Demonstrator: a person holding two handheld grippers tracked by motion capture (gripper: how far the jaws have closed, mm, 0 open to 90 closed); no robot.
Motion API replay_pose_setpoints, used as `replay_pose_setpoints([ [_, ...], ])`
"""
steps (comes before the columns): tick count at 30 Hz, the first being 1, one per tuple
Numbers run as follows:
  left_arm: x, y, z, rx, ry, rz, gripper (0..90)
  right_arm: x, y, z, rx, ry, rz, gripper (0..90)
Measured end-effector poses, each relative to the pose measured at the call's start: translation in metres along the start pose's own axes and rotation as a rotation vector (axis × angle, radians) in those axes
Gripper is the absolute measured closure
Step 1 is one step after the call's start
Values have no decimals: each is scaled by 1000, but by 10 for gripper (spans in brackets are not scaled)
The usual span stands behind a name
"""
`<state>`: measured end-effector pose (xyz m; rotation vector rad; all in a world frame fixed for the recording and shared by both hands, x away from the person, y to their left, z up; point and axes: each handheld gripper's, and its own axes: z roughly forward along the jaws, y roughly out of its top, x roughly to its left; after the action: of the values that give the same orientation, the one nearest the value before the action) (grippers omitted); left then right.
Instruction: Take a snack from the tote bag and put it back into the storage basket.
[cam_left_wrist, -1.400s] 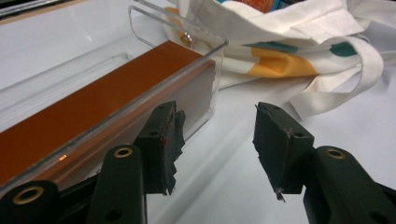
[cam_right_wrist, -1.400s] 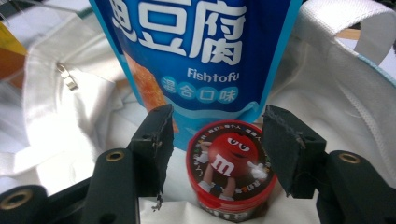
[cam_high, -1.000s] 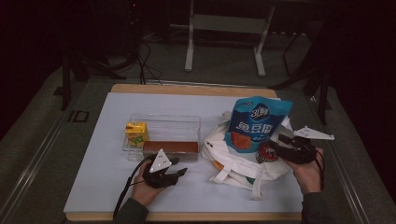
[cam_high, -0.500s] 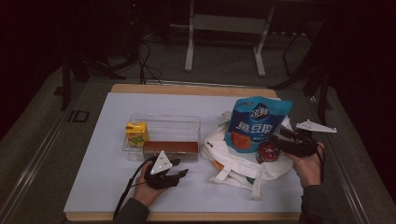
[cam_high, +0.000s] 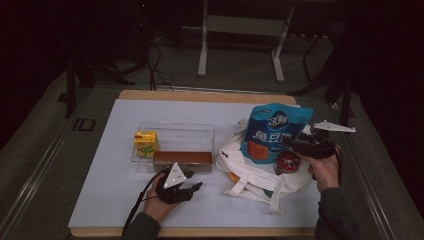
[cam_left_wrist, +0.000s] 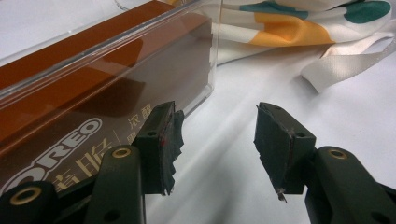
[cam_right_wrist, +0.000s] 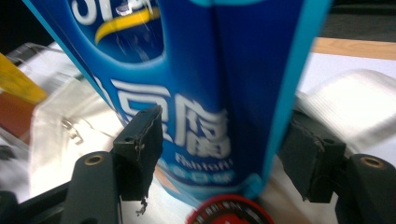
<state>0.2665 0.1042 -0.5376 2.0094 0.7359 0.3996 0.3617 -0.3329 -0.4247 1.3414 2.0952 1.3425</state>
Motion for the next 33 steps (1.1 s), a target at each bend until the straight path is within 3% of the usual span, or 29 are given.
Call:
replay_pose_setpoints([
  [3, -1, 0, 0, 0, 1, 5, 490, -1, 3, 8, 5, 20, 3, 335],
  [6, -1, 0, 0, 5, 3, 11, 490, -3, 5, 15, -8, 68, 25, 355],
  [11, -2, 0, 1, 10, 4, 15, 490, -2, 5, 16, -29, 123, 15, 502],
  [17, -3, 1, 2, 18, 9, 27, 490, -8, 0, 16, -67, 166, 63, 684],
  [26, -4, 1, 2, 16, 7, 32, 488, 1, 3, 18, -88, 168, 16, 869],
  [33, -4, 1, 2, 17, 5, 33, 485, 4, 6, 18, -95, 182, 21, 885],
])
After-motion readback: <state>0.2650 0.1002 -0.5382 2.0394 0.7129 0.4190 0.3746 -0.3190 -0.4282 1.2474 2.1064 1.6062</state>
